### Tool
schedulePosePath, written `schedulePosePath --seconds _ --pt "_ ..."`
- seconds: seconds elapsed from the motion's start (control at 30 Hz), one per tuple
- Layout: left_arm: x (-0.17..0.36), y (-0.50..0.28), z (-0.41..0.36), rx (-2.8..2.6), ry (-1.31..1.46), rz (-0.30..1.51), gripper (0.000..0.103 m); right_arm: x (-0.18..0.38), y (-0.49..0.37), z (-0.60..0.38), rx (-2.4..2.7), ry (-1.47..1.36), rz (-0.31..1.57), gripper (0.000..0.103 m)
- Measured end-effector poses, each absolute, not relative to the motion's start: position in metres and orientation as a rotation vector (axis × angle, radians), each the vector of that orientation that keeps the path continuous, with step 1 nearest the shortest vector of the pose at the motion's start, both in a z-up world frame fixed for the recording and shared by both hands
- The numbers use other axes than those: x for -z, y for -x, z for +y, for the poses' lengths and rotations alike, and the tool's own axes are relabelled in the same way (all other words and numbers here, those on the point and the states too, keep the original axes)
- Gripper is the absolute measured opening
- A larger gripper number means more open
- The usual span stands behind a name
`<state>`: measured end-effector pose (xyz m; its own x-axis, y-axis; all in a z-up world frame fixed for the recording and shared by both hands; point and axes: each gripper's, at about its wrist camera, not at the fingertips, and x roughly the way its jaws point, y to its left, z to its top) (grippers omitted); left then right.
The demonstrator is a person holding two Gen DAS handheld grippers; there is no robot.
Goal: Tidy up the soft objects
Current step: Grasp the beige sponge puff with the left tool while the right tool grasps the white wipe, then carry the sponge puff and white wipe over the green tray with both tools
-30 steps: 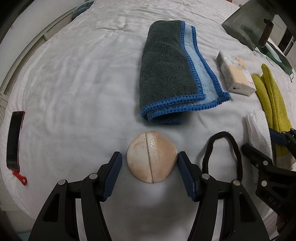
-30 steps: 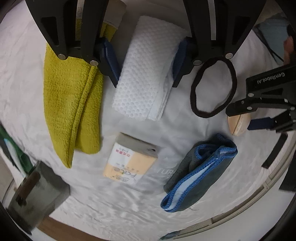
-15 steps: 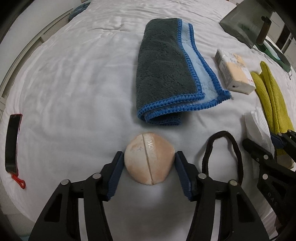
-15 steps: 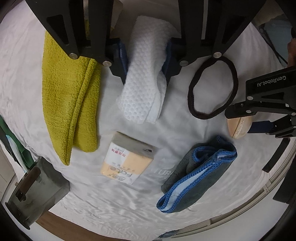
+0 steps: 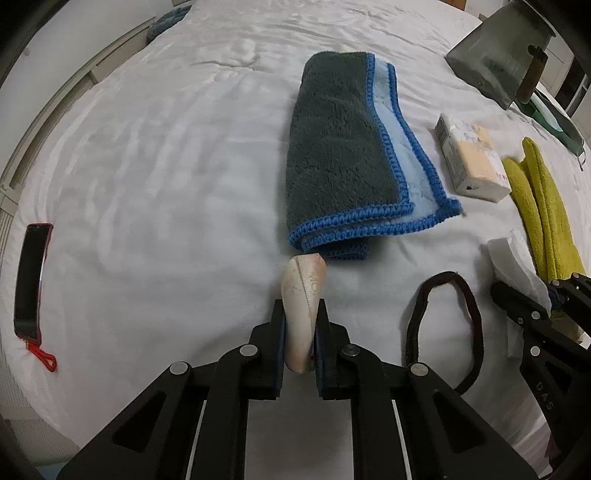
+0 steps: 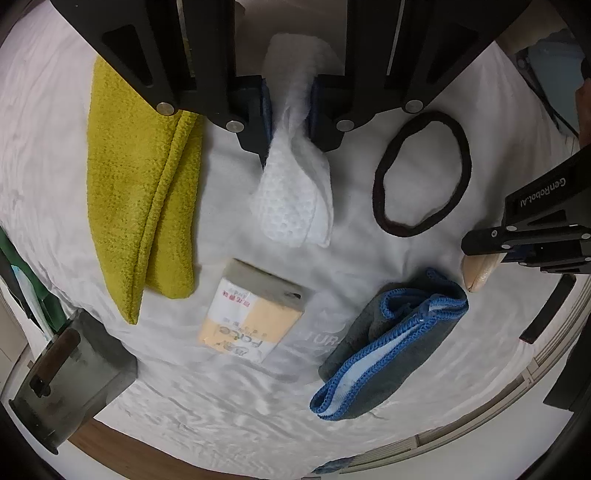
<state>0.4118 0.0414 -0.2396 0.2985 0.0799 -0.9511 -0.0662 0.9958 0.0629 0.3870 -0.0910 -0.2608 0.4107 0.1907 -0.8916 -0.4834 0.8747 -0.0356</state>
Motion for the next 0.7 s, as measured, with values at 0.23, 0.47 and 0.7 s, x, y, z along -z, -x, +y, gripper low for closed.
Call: schedulePosePath --seconds 0.23,0.47,0.7 --pt "0.218 -0.408 0.042 -0.159 -0.011 1.258 0.010 0.237 -0.386 -0.098 -0.454 0.296 1.053 0.013" --pt "0.189 -0.408 0.028 -0.181 -0.022 1.250 0.010 0.199 -0.385 -0.118 -0.485 0.272 1.017 0.013" --pt "0.157 -0.418 -0.024 -0.108 -0.038 1.239 0.010 0.151 -0.383 -0.167 -0.455 0.260 0.983 0.013"
